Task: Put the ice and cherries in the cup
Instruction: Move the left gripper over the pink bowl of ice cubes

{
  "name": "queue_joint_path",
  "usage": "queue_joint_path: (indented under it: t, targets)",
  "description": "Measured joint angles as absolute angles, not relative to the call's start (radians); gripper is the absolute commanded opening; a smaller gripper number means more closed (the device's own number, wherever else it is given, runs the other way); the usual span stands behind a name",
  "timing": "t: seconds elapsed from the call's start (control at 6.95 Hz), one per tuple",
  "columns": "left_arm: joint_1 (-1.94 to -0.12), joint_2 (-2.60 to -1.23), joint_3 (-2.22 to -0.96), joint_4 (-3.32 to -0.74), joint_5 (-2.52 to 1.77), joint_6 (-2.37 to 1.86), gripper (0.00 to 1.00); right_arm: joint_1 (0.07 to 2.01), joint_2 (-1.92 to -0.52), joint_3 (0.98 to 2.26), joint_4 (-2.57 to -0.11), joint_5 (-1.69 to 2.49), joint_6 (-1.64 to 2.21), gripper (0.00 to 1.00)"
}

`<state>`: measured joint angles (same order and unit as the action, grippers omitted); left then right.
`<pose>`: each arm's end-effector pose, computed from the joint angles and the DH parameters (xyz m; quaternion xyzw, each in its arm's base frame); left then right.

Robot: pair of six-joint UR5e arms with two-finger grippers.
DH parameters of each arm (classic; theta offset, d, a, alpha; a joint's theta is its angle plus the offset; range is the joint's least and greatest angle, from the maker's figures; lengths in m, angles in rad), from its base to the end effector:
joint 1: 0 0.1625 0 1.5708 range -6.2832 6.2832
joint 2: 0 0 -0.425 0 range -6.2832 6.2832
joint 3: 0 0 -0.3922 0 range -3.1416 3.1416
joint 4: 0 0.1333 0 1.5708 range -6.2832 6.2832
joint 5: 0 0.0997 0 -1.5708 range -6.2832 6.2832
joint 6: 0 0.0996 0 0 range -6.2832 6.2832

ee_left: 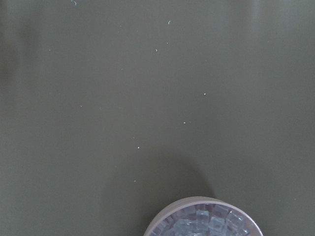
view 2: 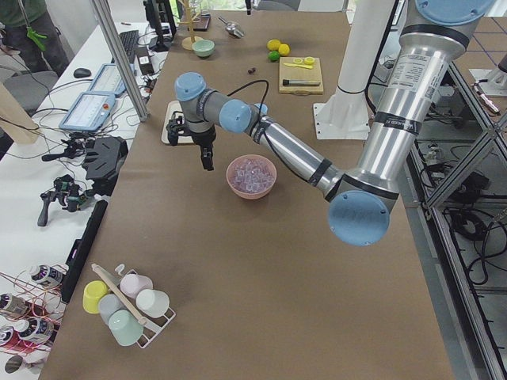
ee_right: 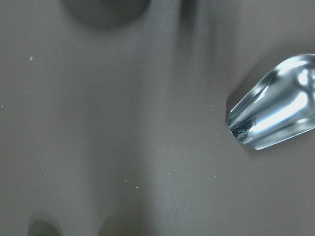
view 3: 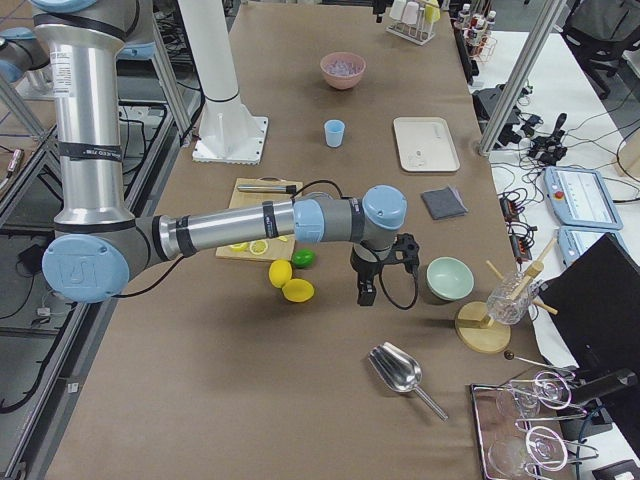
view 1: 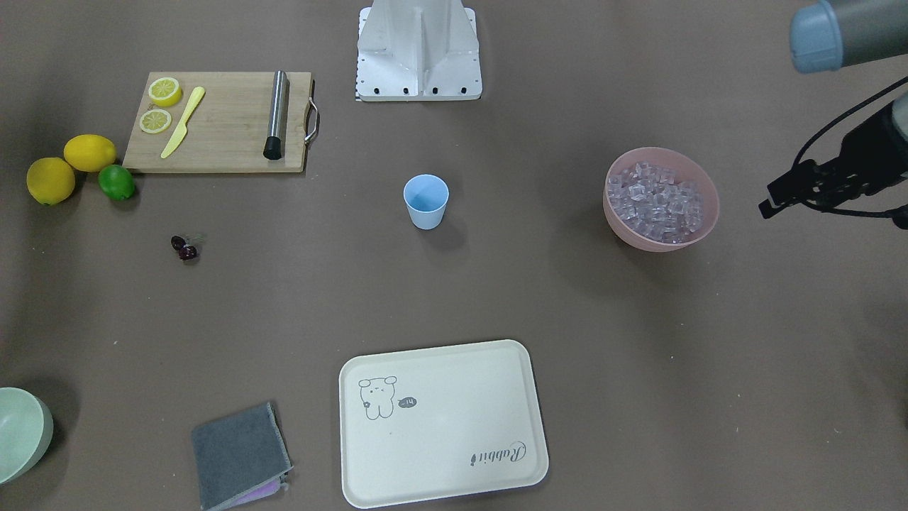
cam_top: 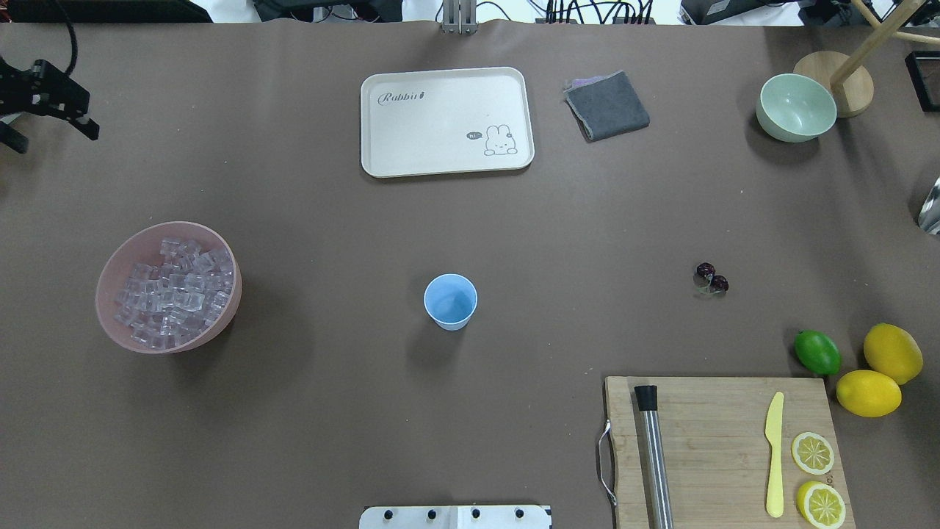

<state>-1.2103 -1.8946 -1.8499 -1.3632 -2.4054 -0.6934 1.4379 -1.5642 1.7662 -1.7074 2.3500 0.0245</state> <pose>0.1475 -0.5600 0.3663 -0.0447 0.4338 -0.0700 0.8972 -0.0023 -0.4952 0.5730 0.0003 -0.3808 -0.0625 0.9225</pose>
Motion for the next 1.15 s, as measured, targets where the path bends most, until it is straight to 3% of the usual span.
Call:
queue_joint_path:
  t: [0.58, 1.15]
  targets:
    - [-1.112, -1.898, -1.711, -1.632, -2.358, -0.926, 0.99, 1.421, -1.565, 1.76, -1.707, 2.346, 0.026, 1.0]
    - [-0.992, -1.821, -1.844, -1.667, -2.285, -1.218, 0.99, 1.411, -1.565, 1.756, -1.708, 2.345, 0.026, 1.0]
